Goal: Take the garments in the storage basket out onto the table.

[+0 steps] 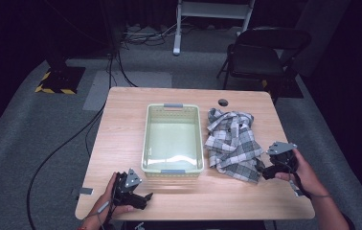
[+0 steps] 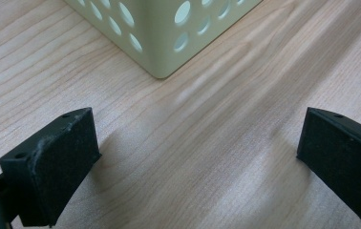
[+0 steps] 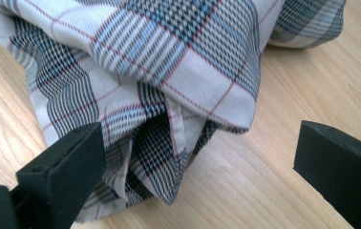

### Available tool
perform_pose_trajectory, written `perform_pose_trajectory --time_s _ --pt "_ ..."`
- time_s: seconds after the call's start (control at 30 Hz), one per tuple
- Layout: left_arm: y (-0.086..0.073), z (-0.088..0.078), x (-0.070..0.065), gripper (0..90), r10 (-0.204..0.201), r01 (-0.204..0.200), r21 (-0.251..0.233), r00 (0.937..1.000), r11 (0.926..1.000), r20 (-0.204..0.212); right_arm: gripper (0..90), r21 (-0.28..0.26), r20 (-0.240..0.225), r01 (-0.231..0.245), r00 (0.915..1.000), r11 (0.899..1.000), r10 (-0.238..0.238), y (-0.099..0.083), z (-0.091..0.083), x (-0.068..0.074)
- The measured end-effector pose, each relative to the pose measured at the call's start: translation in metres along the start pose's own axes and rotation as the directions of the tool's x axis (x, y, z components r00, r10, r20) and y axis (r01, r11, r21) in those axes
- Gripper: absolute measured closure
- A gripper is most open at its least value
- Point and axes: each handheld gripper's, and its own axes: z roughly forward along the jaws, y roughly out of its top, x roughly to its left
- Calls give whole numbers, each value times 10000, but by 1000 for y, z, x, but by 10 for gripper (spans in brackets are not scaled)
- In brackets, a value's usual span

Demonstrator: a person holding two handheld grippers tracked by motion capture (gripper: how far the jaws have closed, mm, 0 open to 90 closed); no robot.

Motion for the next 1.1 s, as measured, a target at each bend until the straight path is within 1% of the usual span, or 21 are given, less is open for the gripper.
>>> perform_pose_trajectory --time_s 0.2,0.43,0.53,0.6,0.83,1.1 --pt "0 0 0 0 -7 7 0 10000 10000 0 35 -59 -106 -148 9998 9999 147 -11 -1 0" --pt "0 0 0 0 -5 5 1 10000 10000 -2 35 15 11 -182 9998 9998 182 -22 -1 1" --pt "0 0 0 0 3 -3 3 10000 10000 -1 35 -42 -34 -238 9997 9997 238 -27 -2 1" --pt "0 0 0 0 -6 6 4 10000 10000 -1 35 -41 16 -248 9997 9997 248 -31 -2 1" --pt "0 0 0 0 2 -2 0 10000 10000 -3 35 26 -59 -566 9984 9984 566 -46 0 1" --pt "0 0 0 0 -4 4 3 10000 10000 -3 35 -86 -258 -1150 9931 9933 1147 -67 2 0"
